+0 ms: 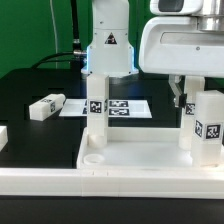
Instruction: Assemble desk
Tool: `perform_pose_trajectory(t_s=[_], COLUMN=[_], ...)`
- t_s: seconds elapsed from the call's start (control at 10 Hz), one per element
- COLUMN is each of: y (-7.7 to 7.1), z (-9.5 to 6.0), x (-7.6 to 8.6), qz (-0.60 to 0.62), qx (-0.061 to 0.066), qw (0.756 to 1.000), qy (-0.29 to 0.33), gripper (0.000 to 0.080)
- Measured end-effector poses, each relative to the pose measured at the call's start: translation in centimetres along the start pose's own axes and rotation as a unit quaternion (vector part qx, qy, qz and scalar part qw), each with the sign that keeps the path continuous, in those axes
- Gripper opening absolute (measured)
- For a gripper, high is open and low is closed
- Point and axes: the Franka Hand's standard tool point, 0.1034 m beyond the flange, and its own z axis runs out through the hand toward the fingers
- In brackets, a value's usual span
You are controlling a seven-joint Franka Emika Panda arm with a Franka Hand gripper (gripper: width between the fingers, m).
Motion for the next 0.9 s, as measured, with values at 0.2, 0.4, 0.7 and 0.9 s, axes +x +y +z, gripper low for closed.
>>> perform_pose_trajectory(t_s=[0.2,0.4,0.7,0.9], y=[0.05,0.11,0.39,-0.08], z=[-0.06,-0.19,-0.17,-0.21], x=[0.11,0.32,0.45,0.30], qz=[-0.082,-0.135,-0.224,-0.223], qx=[-0.004,-0.004,-0.013,-0.012], qw=[0.997,0.991,0.975,0.975], qy=[0.002,0.003,0.004,0.005], gripper=[0.0649,0.0649,0.0649,0.0649])
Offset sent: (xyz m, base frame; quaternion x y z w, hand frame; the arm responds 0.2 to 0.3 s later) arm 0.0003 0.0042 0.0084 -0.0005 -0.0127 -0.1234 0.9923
